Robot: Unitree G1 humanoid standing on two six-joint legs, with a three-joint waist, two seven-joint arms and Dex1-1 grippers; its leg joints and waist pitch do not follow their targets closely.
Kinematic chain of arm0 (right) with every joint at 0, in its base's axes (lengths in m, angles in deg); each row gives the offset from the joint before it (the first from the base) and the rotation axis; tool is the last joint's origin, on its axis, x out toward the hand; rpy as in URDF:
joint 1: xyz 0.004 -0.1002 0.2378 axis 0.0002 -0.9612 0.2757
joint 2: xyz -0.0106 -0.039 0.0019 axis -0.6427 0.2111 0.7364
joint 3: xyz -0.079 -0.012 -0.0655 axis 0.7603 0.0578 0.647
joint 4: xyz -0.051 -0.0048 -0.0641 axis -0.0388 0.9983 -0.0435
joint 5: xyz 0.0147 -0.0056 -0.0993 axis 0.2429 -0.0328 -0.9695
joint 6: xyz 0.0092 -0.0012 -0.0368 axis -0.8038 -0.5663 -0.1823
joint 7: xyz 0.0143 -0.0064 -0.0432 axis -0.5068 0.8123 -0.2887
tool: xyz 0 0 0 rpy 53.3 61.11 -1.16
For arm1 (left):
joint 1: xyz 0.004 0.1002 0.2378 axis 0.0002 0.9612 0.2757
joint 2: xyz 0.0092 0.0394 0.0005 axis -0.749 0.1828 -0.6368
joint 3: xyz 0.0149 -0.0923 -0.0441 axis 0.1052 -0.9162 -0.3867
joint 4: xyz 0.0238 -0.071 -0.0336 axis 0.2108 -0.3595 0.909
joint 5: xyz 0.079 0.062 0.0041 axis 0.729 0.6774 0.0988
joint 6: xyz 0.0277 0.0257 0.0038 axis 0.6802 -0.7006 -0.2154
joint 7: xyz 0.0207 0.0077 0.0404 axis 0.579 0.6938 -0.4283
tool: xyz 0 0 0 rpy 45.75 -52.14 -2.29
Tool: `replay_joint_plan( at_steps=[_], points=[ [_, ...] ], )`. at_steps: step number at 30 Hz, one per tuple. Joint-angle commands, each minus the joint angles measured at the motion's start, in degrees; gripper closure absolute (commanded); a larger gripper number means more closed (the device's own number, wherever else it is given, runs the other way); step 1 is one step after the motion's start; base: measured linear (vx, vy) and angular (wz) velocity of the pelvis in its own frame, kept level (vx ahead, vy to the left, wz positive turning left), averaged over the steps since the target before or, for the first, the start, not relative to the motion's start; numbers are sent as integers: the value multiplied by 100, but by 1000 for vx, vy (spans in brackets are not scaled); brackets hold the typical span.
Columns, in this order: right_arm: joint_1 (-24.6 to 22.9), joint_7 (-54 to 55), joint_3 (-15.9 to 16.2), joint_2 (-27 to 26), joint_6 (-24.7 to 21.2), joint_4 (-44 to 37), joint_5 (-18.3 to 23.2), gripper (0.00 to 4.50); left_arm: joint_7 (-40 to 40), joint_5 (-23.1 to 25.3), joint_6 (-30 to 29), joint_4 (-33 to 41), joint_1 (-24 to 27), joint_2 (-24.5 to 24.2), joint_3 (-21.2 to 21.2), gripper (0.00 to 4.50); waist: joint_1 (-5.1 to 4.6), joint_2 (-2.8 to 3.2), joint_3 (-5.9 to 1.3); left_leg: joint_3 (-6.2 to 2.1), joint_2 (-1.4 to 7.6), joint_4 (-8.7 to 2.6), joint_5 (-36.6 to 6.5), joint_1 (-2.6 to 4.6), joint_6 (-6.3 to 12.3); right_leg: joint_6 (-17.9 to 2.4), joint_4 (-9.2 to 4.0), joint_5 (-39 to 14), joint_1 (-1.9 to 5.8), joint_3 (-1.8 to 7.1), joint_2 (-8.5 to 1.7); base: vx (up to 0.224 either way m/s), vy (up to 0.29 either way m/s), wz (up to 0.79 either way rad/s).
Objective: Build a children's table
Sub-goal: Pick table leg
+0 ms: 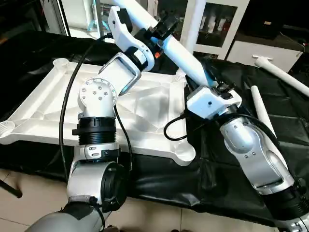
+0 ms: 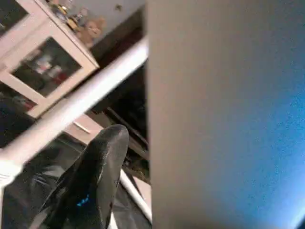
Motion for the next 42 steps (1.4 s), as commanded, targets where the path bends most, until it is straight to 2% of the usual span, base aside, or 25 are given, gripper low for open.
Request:
replay_joint_plan(
  at_steps=[1, 6, 7, 8, 9, 13, 15, 16, 18, 19, 23, 25, 26, 28, 29, 30, 31, 32, 33, 34, 37, 38, 39, 40, 42],
  points=[
    [33, 38, 52, 10, 363, -138, -125, 270, -234, 164, 139, -118, -67, -54, -3, 170, -36, 0, -399, -52, 92, -367, -1075, 91, 157, -662, -318, -1112, 390, 185, -148, 0, 0, 0],
    [52, 40, 28, -10, 387, -82, -189, 270, -387, 171, 300, -175, -94, -25, -122, 209, -42, -7, -403, -48, 88, -357, -1033, 89, 193, -703, -312, -1021, 389, 185, -147, 0, 0, 0],
    [58, 36, 39, -10, 391, -80, -205, 270, -391, 169, 324, -185, -97, -21, -135, 235, -41, -6, -402, -49, 86, -358, -1017, 86, 202, -712, -311, -1017, 393, 185, -148, 0, 0, 0],
    [61, 32, 43, -15, 401, -75, -217, 270, -395, 172, 339, -191, -99, -18, -142, 235, -43, -7, -403, -48, 86, -356, -1002, 86, 213, -720, -308, -990, 392, 186, -146, 0, 0, 0],
    [60, 28, 50, -33, 407, -68, -266, 270, -404, 160, 406, -209, -109, -8, -178, 243, -43, 8, -408, -50, 86, -355, -997, 90, 215, -728, -305, -980, 394, 185, -146, 0, 0, 0],
    [32, -85, -6, -117, 464, -55, -99, 270, -529, 149, 600, -247, -152, -25, -276, 277, -47, -2, -415, -47, 90, -351, -996, 89, 261, -785, -298, -913, 398, 184, -148, 0, 0, 0],
    [32, -130, -15, -119, 510, -44, -48, 214, -557, 146, 634, -262, -164, -31, -295, 284, -53, 5, -419, -47, 90, -348, -1037, 95, 267, -793, -300, -971, 399, 182, -152, 0, 0, 0],
    [19, -171, -74, -158, 538, -40, 96, 200, -568, 138, 652, -282, -181, -47, -314, 289, -58, -10, -419, -46, 94, -348, -1045, 96, 268, -791, -305, -982, 396, 181, -149, 0, 0, 0],
    [21, -201, -142, -183, 633, -30, 201, 189, -604, 171, 740, -323, -198, -79, -323, 298, -56, 1, -420, -49, 92, -347, -1066, 90, 283, -762, -320, -1005, 392, 177, -154, 0, 0, 0],
    [16, -224, -187, -205, 667, -19, 288, 175, -596, 174, 764, -348, -202, -96, -325, 298, -86, -15, -434, -58, 88, -349, -1041, 66, 274, -710, -298, -1017, 423, 173, -153, 0, 0, 0],
    [10, -487, -218, -134, 1136, -2, 625, 146, -545, 367, 965, -428, -189, -206, -232, 301, -125, 13, -444, -61, 107, -342, -1093, 92, 293, -743, -299, -1041, 397, 171, -151, 0, 0, 0],
    [-25, -775, -269, -223, 1250, 7, 1122, 143, -468, 463, 1011, -455, -183, -282, -166, 301, -120, 11, -453, -57, 110, -336, -1121, 101, 343, -809, -293, -989, 395, 172, -160, 0, 0, 0],
    [-59, -952, -414, -398, 1165, -55, 1618, 143, -383, 543, 1020, -468, -178, -361, -97, 301, -119, 15, -451, -59, 115, -335, -1092, 90, 367, -856, -286, -934, 394, 175, -160, 0, 0, 0],
    [-115, -1241, -658, -604, 753, -221, 2288, 143, -100, 727, 1060, -488, -171, -547, 96, 301, -118, 29, -458, -61, 119, -338, -1108, 85, 484, -904, -279, -924, 396, 178, -167, 0, 0, 0],
    [-120, -1525, -790, -650, 417, -335, 2756, 143, 73, 792, 1014, -481, -169, -655, 209, 301, -105, 32, -463, -70, 135, -343, -1065, 97, 467, -945, -273, -883, 400, 176, -171, 0, 0, 0],
    [-125, -1922, -963, -691, -37, -486, 3437, 143, 318, 883, 954, -482, -173, -802, 365, 301, -94, 52, -463, -78, 141, -345, -1089, 116, 540, -1008, -257, -821, 410, 178, -162, 0, 0, 0],
    [-125, -1922, -963, -691, -37, -486, 3437, 143, 318, 883, 954, -482, -173, -802, 365, 301, -87, 55, -461, -80, 154, -353, -1062, 115, 541, -1031, -259, -774, 405, 181, -167, 0, 0, 0],
    [-41, -2245, -1210, -629, -775, -505, 3962, 143, 827, 982, 735, -338, -131, -1045, 719, 301, -88, 65, -454, -79, 152, -358, -1010, 117, 504, -1099, -253, -714, 408, 182, -163, 0, 0, 0],
    [16, -2352, -1312, -565, -1095, -456, 4189, 143, 1087, 1025, 627, -262, -109, -1156, 891, 301, -77, 79, -464, -84, 163, -352, -965, 119, 460, -1145, -234, -667, 409, 187, -183, 0, 0, 0],
    [34, -2371, -1335, -538, -1172, -431, 4249, 143, 1163, 1037, 598, -241, -102, -1186, 941, 301, -76, 81, -460, -83, 160, -360, -932, 127, 406, -1210, -227, -665, 416, 186, -179, 0, 0, 0],
    [222, -3413, -1802, 207, -2706, -145, 5456, 143, 2130, 855, -90, 297, -27, -1564, 1591, 302, -34, 68, -458, -70, 163, -352, -957, 150, 257, -1326, -206, -687, 436, 192, -192, 0, 0, 0],
    [219, -3558, -1843, 299, -2840, -121, 5597, 143, 2202, 820, -157, 326, -29, -1582, 1628, 302, 20, 91, -446, -58, 186, -346, -981, 165, 220, -1350, -214, -685, 411, 206, -206, 0, 0, 0],
    [218, -3608, -1857, 332, -2887, -113, 5646, 143, 2227, 807, -181, 336, -30, -1588, 1641, 302, 28, 69, -438, -44, 170, -342, -955, 134, 207, -1357, -229, -687, 415, 213, -213, 0, 0, 0],
    [228, -3825, -1945, 455, -2983, -54, 5843, 143, 2364, 792, -246, 385, -38, -1628, 1732, 302, 58, 16, -449, -37, 154, -334, -919, 110, 193, -1360, -230, -740, 438, 213, -231, 0, 0, 0],
    [297, -4195, -2138, 626, -3291, 39, 6264, 143, 2565, 718, -403, 454, -94, -1665, 1839, 302, 81, 23, -448, -41, 151, -326, -918, 107, 187, -1325, -243, -924, 442, 211, -247, 0, 0, 0]
  ],
)
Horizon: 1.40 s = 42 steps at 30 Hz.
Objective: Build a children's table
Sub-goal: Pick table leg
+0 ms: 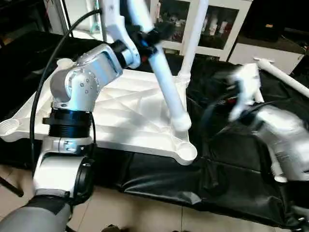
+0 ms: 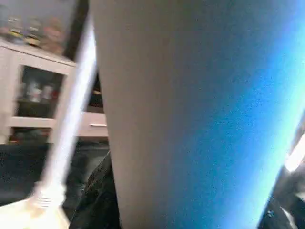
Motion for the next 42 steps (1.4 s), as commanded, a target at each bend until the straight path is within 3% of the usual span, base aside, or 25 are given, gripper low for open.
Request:
replay_joint_plan(
  at_steps=[1, 4, 5, 7, 8, 14, 17, 19, 20, 32, 33, 37, 38, 42],
  points=[
    [111, -455, -256, 199, -351, 68, 468, 143, 305, -152, -257, 210, -111, -46, 204, 302, 34, -7, -449, -39, 138, -374, -945, 96, 151, -1251, -295, -1117, 429, 201, -247, 0, 0, 0],
    [234, -973, -261, 450, -697, 173, 677, 143, 537, -243, -506, 359, -181, -55, 329, 302, 34, -12, -432, -54, 153, -375, -1047, 83, 68, -1134, -327, -1518, 408, 191, -253, 0, 0, 0],
    [226, -1132, -166, 544, -721, 172, 634, 143, 529, -286, -560, 399, -181, -26, 332, 302, 35, -44, -425, -57, 158, -372, -1109, 80, 33, -1080, -346, -1682, 399, 186, -254, 0, 0, 0],
    [199, -1477, -21, 708, -892, 103, 789, 143, 610, -352, -685, 515, -163, -14, 361, 302, 46, -32, -421, -61, 152, -368, -1154, 78, 4, -1012, -356, -1838, 395, 184, -261, 0, 0, 0],
    [186, -1543, 5, 735, -929, 79, 829, 143, 635, -357, -703, 550, -151, -17, 377, 302, 57, -58, -420, -64, 155, -363, -1150, 81, 24, -969, -363, -1916, 389, 182, -259, 0, 0, 0],
    [93, -1791, 415, 820, -929, -67, 620, 143, 741, -426, -880, 717, -125, -9, 422, 302, 79, -72, -415, -79, 153, -362, -1120, 64, -33, -736, -401, -2281, 360, 171, -268, 0, 0, 0],
    [123, -1844, 673, 735, -841, 62, 346, 143, 911, -492, -1046, 901, -125, 1, 542, 302, 93, -64, -422, -86, 157, -364, -1115, 66, -73, -736, -392, -2261, 345, 168, -266, 0, 0, 0],
    [123, -1846, 678, 735, -839, 64, 341, 143, 915, -493, -1049, 904, -125, 1, 545, 302, 103, -65, -423, -88, 159, -365, -1104, 60, -78, -760, -385, -2185, 345, 170, -263, 0, 0, 0],
    [126, -1918, 794, 746, -793, 60, 246, 143, 1002, -515, -1090, 953, -127, 5, 612, 302, 120, -27, -425, -90, 156, -366, -1114, 64, -79, -777, -378, -2139, 348, 173, -262, 0, 0, 0],
    [173, -2259, 1179, 802, -721, 120, -18, 143, 1267, -485, -1219, 1180, -119, 65, 865, 302, 134, -60, -422, -89, 161, -367, -1124, 52, -66, -828, -370, -2038, 369, 177, -264, 0, 0, 0],
    [156, -2275, 1205, 801, -709, 113, -37, 170, 1284, -477, -1218, 1195, -115, 66, 878, 302, 136, -60, -424, -91, 161, -367, -1118, 55, -66, -821, -370, -2050, 370, 176, -265, 0, 0, 0],
    [115, -2332, 1296, 815, -648, 92, -118, 176, 1339, -465, -1206, 1238, -103, 56, 908, 302, 136, -51, -421, -93, 157, -368, -1156, 57, -66, -761, -387, -2163, 363, 173, -258, 0, 0, 0],
    [109, -2347, 1310, 823, -633, 90, -132, 205, 1340, -466, -1205, 1241, -101, 58, 908, 302, 137, -57, -423, -95, 158, -369, -1142, 54, -73, -756, -384, -2152, 366, 174, -261, 0, 0, 0],
    [65, -2462, 1396, 873, -572, 69, -234, 231, 1373, -453, -1208, 1267, -87, 48, 915, 302, 135, -51, -424, -96, 161, -368, -1138, 58, -63, -771, -378, -2108, 364, 173, -258, 0, 0, 0]
  ],
)
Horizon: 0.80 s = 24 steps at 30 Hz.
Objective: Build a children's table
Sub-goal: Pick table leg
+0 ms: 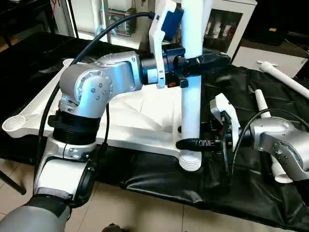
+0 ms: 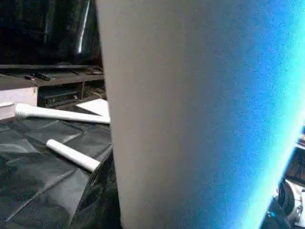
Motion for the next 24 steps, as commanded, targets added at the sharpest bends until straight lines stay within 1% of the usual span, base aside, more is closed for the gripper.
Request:
replay_joint_plan(
  at_steps=[1, 5, 13, 15, 16, 17, 18, 19, 20, 21, 22, 23, 24],
  points=[
    [-41, -40, 75, 133, 43, -45, -165, 246, 97, -7, -23, 149, -69, 24, 28, 302, 11, -44, -427, -66, 159, -425, -1127, 75, -55, -819, -415, -2052, 366, 181, -251, 0, 0, 0],
    [-93, -108, 155, 169, 69, -76, -240, 265, 143, 12, -27, 185, -62, 9, 47, 303, 11, -43, -426, -64, 160, -425, -1133, 72, -49, -853, -412, -2007, 367, 182, -250, 0, 0, 0],
    [-170, -180, 237, 201, 116, -96, -348, 266, 195, 23, -4, 226, -62, -5, 79, 303, 12, -46, -426, -64, 158, -422, -1126, 68, -37, -834, -418, -2064, 371, 182, -255, 0, 0, 0],
    [-187, -170, 248, 194, 131, -96, -370, 266, 188, 89, 57, 228, -70, -21, 118, 303, 10, -42, -422, -64, 158, -424, -1145, 70, -37, -819, -430, -2094, 367, 182, -252, 0, 0, 0],
    [-192, -160, 243, 185, 140, -96, -374, 266, 103, 210, 118, 215, -78, -36, 163, 303, 13, -40, -425, -68, 159, -424, -1143, 69, -43, -815, -423, -2099, 370, 181, -255, 0, 0, 0],
    [-197, -139, 224, 169, 151, -96, -375, 266, 72, 144, 41, 144, -90, 10, 119, 268, 8, -47, -426, -65, 159, -423, -1145, 65, -48, -810, -420, -2088, 373, 181, -252, 0, 0, 0],
    [-197, -131, 217, 163, 152, -98, -372, 266, 86, 137, 28, 142, -88, 2, 122, 247, 10, -43, -423, -68, 160, -425, -1150, 70, -50, -815, -424, -2091, 367, 180, -252, 0, 0, 0],
    [-197, -118, 205, 153, 152, -101, -369, 266, 107, 125, 7, 140, -85, -11, 127, 233, 7, -37, -423, -69, 158, -427, -1153, 67, -45, -819, -421, -2082, 371, 180, -250, 0, 0, 0],
    [-201, -91, 159, 128, 151, -112, -343, 266, 108, 97, -19, 167, -58, -11, 108, 231, 9, -29, -425, -69, 157, -425, -1160, 70, -56, -825, -425, -2073, 369, 180, -251, 0, 0, 0],
    [-201, -88, 151, 123, 147, -117, -334, 266, 120, 106, -9, 185, -51, -22, 116, 213, 8, -31, -422, -69, 159, -427, -1171, 72, -56, -826, -429, -2069, 369, 180, -251, 0, 0, 0],
    [-201, -88, 147, 120, 146, -119, -333, 266, 126, 108, -10, 189, -49, -20, 114, 213, 7, -33, -425, -71, 159, -428, -1161, 70, -51, -838, -419, -2027, 372, 179, -248, 0, 0, 0],
    [-211, -99, 152, 122, 150, -131, -337, 266, 121, 138, 7, 198, -45, -16, 126, 192, 8, -30, -427, -72, 161, -428, -1167, 72, -49, -850, -418, -2012, 374, 179, -249, 0, 0, 0],
    [-220, -97, 154, 122, 154, -143, -340, 266, 157, 161, 52, 211, -40, -23, 146, 188, 8, -28, -428, -74, 162, -428, -1166, 71, -49, -866, -411, -1989, 376, 179, -250, 0, 0, 0]
  ],
)
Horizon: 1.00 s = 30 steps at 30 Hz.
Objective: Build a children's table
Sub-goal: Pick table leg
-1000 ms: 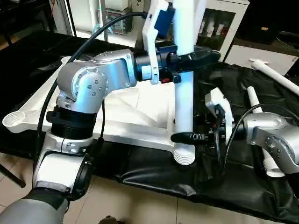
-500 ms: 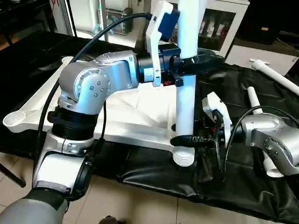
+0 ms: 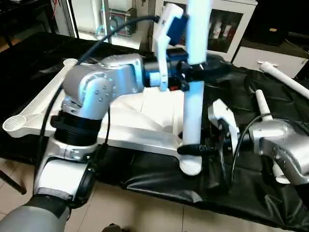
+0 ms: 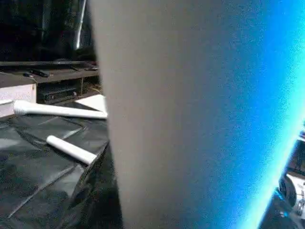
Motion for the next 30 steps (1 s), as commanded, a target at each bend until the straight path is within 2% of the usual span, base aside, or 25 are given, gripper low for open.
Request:
replay_joint_plan(
  at_steps=[1, 3, 4, 11, 12, 13, 15, 16, 17, 18, 19, 21, 22, 23, 24, 25, 26, 27, 28, 29, 30],
  points=[
    [40, -15, -3, 57, 52, -78, -45, 266, 39, 63, 58, 155, -55, 10, 48, 180, 8, -29, -427, -72, 166, -432, -1164, 74, -47, -871, -412, -1981, 374, 179, -250, 0, 0, 0],
    [33, 6, -3, 42, 75, -81, -69, 266, 22, 151, 189, 136, -62, 20, 59, 168, 5, -31, -423, -68, 164, -430, -1198, 75, -44, -873, -420, -2009, 372, 180, -250, 0, 0, 0],
    [33, 6, -3, 42, 75, -81, -69, 266, 22, 151, 189, 136, -62, 20, 59, 147, 6, -32, -419, -69, 164, -431, -1208, 76, -37, -856, -428, -2052, 371, 181, -254, 0, 0, 0],
    [47, 80, -103, -67, 105, -57, -95, 266, -124, 210, 255, 1, -102, 104, -67, 107, 5, -34, -424, -68, 159, -425, -1189, 72, -46, -850, -424, -2060, 370, 180, -255, 0, 0, 0],
    [98, 237, -241, -193, 163, 8, -68, 266, -181, 98, 227, -68, -117, 168, -221, 99, 8, -5, -427, -73, 161, -425, -1174, 74, -53, -863, -417, -2028, 367, 180, -257, 0, 0, 0],
    [182, 438, -429, -333, 181, 109, 0, 266, -250, -18, 184, -108, -108, 216, -371, 99, -2, -14, -425, -65, 153, -423, -1175, 65, -51, -865, -427, -2013, 363, 180, -252, 0, 0, 0],
    [220, 530, -516, -398, 189, 156, 31, 266, -281, -71, 164, -127, -104, 238, -440, 97, -17, -21, -440, -65, 140, -416, -1172, 60, -71, -931, -414, -1942, 365, 168, -255, 0, 0, 0],
    [362, 871, -834, -604, 198, 331, 150, 266, -334, -226, 115, -145, -51, 281, -621, 97, -8, -15, -442, -62, 142, -412, -1190, 87, -92, -955, -403, -1934, 357, 166, -244, 0, 0, 0],
    [494, 1153, -1182, -747, 144, 499, 332, 266, -363, -295, 105, -127, 56, 282, -732, 96, -28, -17, -438, -65, 131, -419, -1201, 68, -93, -979, -405, -1961, 363, 163, -251, 0, 0, 0],
    [494, 1153, -1182, -747, 144, 499, 332, 267, -363, -295, 105, -127, 56, 282, -732, 96, -25, -12, -444, -59, 135, -415, -1220, 95, -92, -968, -415, -1965, 347, 160, -235, 0, 0, 0],
    [581, 1422, -1538, -817, 95, 650, 498, 267, -280, -298, 170, -24, 260, 217, -756, 96, -22, -9, -439, -61, 140, -420, -1213, 99, -93, -960, -410, -1939, 351, 163, -228, 0, 0, 0],
    [602, 1651, -1964, -822, 36, 749, 722, 267, -96, -190, 413, 140, 576, 103, -731, 96, -27, 3, -429, -64, 149, -441, -1215, 94, -91, -962, -413, -1904, 360, 168, -241, 0, 0, 0],
    [580, 1786, -2095, -818, 61, 776, 710, 267, 160, -58, 662, 217, 770, -16, -644, 96, -16, 15, -447, -50, 144, -431, -1170, 109, -85, -957, -400, -1810, 350, 174, -224, 0, 0, 0],
    [580, 1786, -2095, -818, 61, 776, 710, 267, 160, -58, 662, 217, 770, -16, -644, 96, -23, 31, -449, -53, 145, -451, -1075, 94, -88, -929, -390, -1706, 359, 176, -211, 0, 0, 0],
    [576, 1823, -2130, -825, 67, 783, 693, 267, 232, -17, 729, 233, 818, -46, -622, 96, -20, 43, -469, -50, 146, -440, -1038, 117, -108, -959, -371, -1563, 355, 174, -205, 0, 0, 0],
    [545, 2051, -2234, -858, 151, 830, 535, 267, 693, 454, 1318, 303, 1115, -333, -253, 96, -17, 67, -470, -61, 146, -441, -1010, 112, -108, -965, -368, -1515, 360, 173, -213, 0, 0, 0],
    [506, 2200, -2241, -870, 230, 850, 382, 267, 1027, 958, 1828, 292, 1337, -641, 202, 96, -37, 47, -436, -59, 149, -474, -1126, 95, -103, -846, -428, -1754, 354, 170, -215, 0, 0, 0],
    [506, 2200, -2241, -870, 230, 850, 382, 267, 1027, 958, 1828, 292, 1337, -641, 202, 96, -31, 54, -438, -79, 162, -489, -1202, 118, -130, -782, -427, -1884, 343, 173, -228, 0, 0, 0],
    [494, 2220, -2239, -878, 241, 848, 362, 267, 1065, 1097, 1965, 262, 1368, -710, 322, 96, -63, 47, -437, -57, 147, -485, -1261, 115, -192, -744, -413, -1936, 349, 190, -227, 0, 0, 0],
    [433, 2317, -2225, -915, 297, 835, 260, 267, 1249, 1784, 2644, 113, 1520, -1049, 914, 96, -28, 38, -439, -90, 162, -496, -1220, 116, -161, -673, -458, -1983, 340, 185, -242, 0, 0, 0],
    [319, 2365, -2169, -974, 298, 762, 226, 267, 1439, 2511, 3366, -212, 1693, -1366, 1580, 96, -59, 29, -421, -70, 160, -505, -1267, 101, -169, -597, -445, -2041, 333, 197, -225, 0, 0, 0]
  ],
)
